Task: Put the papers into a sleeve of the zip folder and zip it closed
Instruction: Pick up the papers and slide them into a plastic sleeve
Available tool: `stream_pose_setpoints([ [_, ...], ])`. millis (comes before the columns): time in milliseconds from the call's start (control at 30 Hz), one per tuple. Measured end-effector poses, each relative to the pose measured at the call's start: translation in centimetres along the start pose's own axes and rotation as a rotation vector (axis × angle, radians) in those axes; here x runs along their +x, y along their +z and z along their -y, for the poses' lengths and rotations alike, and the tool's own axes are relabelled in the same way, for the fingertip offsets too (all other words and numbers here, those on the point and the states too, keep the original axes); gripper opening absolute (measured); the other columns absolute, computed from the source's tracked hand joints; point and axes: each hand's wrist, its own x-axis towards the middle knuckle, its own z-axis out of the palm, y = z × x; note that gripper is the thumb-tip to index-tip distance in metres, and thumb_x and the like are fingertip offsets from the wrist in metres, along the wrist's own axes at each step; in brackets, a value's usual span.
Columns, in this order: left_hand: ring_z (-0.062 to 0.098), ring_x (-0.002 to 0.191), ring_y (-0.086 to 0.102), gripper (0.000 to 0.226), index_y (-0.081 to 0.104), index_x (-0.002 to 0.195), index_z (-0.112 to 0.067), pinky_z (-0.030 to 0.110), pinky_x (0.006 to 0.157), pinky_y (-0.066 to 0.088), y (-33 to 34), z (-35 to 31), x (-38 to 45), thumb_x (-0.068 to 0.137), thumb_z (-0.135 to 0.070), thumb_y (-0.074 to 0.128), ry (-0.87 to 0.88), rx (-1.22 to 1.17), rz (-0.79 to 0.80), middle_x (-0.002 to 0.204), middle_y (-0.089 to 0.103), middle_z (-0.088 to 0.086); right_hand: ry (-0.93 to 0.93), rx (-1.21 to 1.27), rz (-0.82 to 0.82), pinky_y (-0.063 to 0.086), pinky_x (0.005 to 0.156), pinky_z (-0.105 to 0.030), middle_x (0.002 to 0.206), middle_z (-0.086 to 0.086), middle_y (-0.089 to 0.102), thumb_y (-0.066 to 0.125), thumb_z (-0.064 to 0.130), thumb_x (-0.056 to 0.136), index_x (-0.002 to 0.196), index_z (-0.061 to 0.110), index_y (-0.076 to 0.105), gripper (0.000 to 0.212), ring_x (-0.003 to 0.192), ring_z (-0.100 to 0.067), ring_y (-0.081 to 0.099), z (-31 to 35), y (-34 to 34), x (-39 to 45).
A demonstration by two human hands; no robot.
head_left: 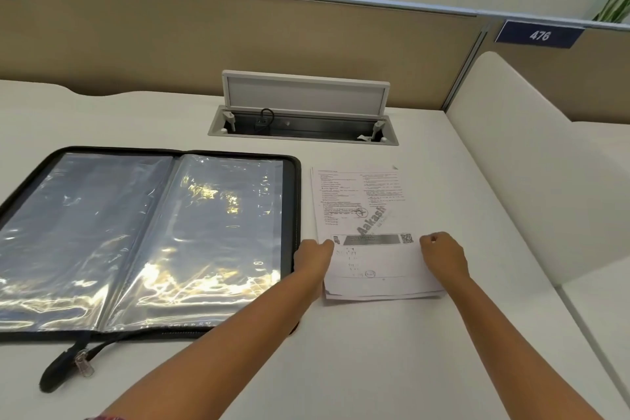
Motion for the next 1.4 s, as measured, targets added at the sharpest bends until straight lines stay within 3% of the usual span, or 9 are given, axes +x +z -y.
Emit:
stream_pose_setpoints([
  [100, 0.029, 0.093, 0.062, 0.034, 0.059, 0.099, -0.005, 0.03, 0.072, 0.05, 0.4, 0.5, 0.8, 0.077, -0.03, 0.052, 0.004, 0.061, 0.023, 0.102, 0.065, 0.01, 0.045, -0.014, 0.052, 0.032, 0.06, -0.033, 0.061, -0.007, 0.042, 0.034, 0.021, 0.093, 0.054, 0.01, 0.034, 0.04, 0.069, -0.027, 0.045, 0.4, -0.2, -0.1],
  [200, 0.029, 0.096, 0.06, 0.02, 0.056, 0.094, -0.008, 0.041, 0.088, 0.052, 0.7, 0.5, 0.8, 0.082, -0.023, 0.052, 0.009, 0.08, 0.04, 0.104, 0.064, 0.011, 0.056, -0.088, 0.133, 0.04, 0.079, -0.036, 0.083, -0.015, 0.056, 0.031, 0.03, 0.094, 0.068, 0.005, 0.048, 0.041, 0.09, -0.034, 0.054, 0.5, 0.0, 0.1],
  [367, 0.013, 0.08, 0.052, 0.032, 0.047, 0.11, -0.014, 0.024, 0.059, 0.046, 0.1, 0.4, 0.4, 0.088, 0.004, 0.032, 0.185, 0.149, 0.022, 0.101, 0.054, 0.0, -0.005, -0.139, 0.058, 0.042, 0.087, -0.04, 0.111, -0.014, 0.058, 0.044, 0.042, 0.091, 0.11, 0.007, 0.054, 0.041, 0.109, -0.035, 0.049, 0.1, 0.1, -0.5],
  [467, 0.009, 0.08, 0.049, 0.04, 0.046, 0.118, -0.016, 0.019, 0.057, 0.039, -0.7, 0.6, 0.2, 0.088, 0.005, 0.031, 0.314, 0.199, 0.0, 0.099, 0.052, -0.003, -0.066, -0.165, -0.011, 0.041, 0.09, -0.041, 0.116, -0.015, 0.058, 0.049, 0.04, 0.09, 0.122, 0.006, 0.052, 0.046, 0.115, -0.036, 0.047, -0.1, 0.5, -0.7],
  [633, 0.01, 0.098, 0.05, 0.035, 0.042, 0.118, -0.026, 0.022, 0.075, 0.042, -1.9, 0.6, -0.3, 0.093, -0.002, 0.04, 0.469, 0.143, 0.106, 0.112, 0.05, -0.007, -0.109, 0.321, 0.023, 0.033, 0.055, -0.029, 0.076, -0.01, 0.054, 0.041, 0.012, 0.089, 0.083, 0.003, 0.052, 0.016, 0.073, -0.024, 0.048, 1.3, -0.4, -0.9],
  [867, 0.003, 0.096, 0.056, 0.034, 0.043, 0.103, -0.04, 0.013, 0.067, 0.052, -1.7, -0.7, -1.3, 0.092, -0.007, 0.047, 0.686, 0.04, 0.143, 0.103, 0.056, -0.016, -0.219, 0.703, -0.19, 0.045, 0.058, -0.022, 0.081, 0.008, 0.053, 0.038, 0.008, 0.092, 0.1, 0.014, 0.046, 0.013, 0.072, -0.009, 0.052, 4.7, -3.8, -4.0],
  [1033, -0.002, 0.1, 0.053, 0.047, 0.036, 0.111, -0.035, 0.009, 0.072, 0.049, -1.2, -1.6, -2.4, 0.082, -0.015, 0.066, 0.796, -0.022, 0.126, 0.105, 0.053, -0.019, -0.322, 0.713, -0.199, 0.042, 0.055, -0.003, 0.084, 0.012, 0.048, 0.04, 0.0, 0.09, 0.111, 0.011, 0.041, 0.024, 0.074, -0.003, 0.049, 4.7, -3.9, -5.8],
  [1167, -0.003, 0.096, 0.053, 0.039, 0.036, 0.109, -0.042, 0.01, 0.07, 0.051, -1.0, -2.1, -3.0, 0.089, -0.015, 0.056, 0.837, 0.012, 0.157, 0.104, 0.052, -0.022, -0.368, 0.715, -0.202, 0.046, 0.06, -0.005, 0.091, 0.015, 0.049, 0.038, 0.018, 0.081, 0.111, 0.017, 0.036, 0.031, 0.081, 0.0, 0.051, 4.1, -3.3, -6.7],
  [1400, 0.001, 0.096, 0.056, 0.028, 0.041, 0.099, -0.046, 0.011, 0.069, 0.051, -0.7, -1.9, -3.5, 0.096, -0.018, 0.041, 0.905, 0.07, 0.166, 0.1, 0.054, -0.022, -0.352, 0.694, -0.229, 0.047, 0.06, -0.004, 0.093, 0.009, 0.051, 0.038, 0.004, 0.097, 0.104, 0.014, 0.037, 0.012, 0.086, -0.006, 0.054, 3.0, -2.7, -7.1],
])
